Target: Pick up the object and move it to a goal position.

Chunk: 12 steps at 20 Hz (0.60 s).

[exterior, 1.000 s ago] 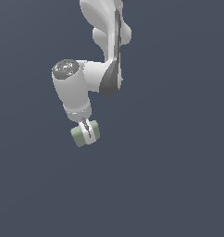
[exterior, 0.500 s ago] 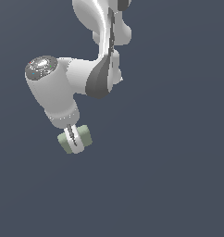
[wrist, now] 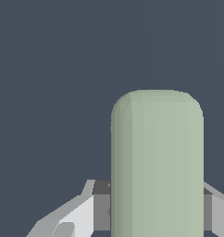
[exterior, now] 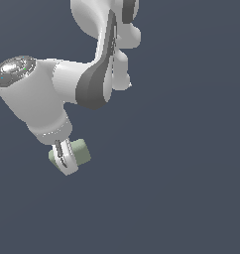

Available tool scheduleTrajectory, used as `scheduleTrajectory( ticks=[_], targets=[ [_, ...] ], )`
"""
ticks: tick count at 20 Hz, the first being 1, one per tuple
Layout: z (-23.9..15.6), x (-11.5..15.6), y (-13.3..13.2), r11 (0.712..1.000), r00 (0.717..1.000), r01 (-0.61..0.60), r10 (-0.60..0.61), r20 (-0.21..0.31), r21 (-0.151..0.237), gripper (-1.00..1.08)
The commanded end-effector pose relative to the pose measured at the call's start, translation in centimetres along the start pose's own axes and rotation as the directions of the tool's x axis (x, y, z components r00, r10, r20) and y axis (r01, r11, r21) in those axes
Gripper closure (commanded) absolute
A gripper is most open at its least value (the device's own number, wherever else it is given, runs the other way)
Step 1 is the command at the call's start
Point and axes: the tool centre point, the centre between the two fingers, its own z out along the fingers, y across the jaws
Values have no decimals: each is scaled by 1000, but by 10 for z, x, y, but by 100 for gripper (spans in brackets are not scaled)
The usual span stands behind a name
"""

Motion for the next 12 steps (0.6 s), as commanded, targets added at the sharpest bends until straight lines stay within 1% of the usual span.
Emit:
scheduleTrajectory(
  ticks=[1,12],
  targets=[
    [-5,8,-5,1000,1000,0,0,0,0,108],
    [-21,36,-21,1000,1000,-1,1,0,0,108]
  ],
)
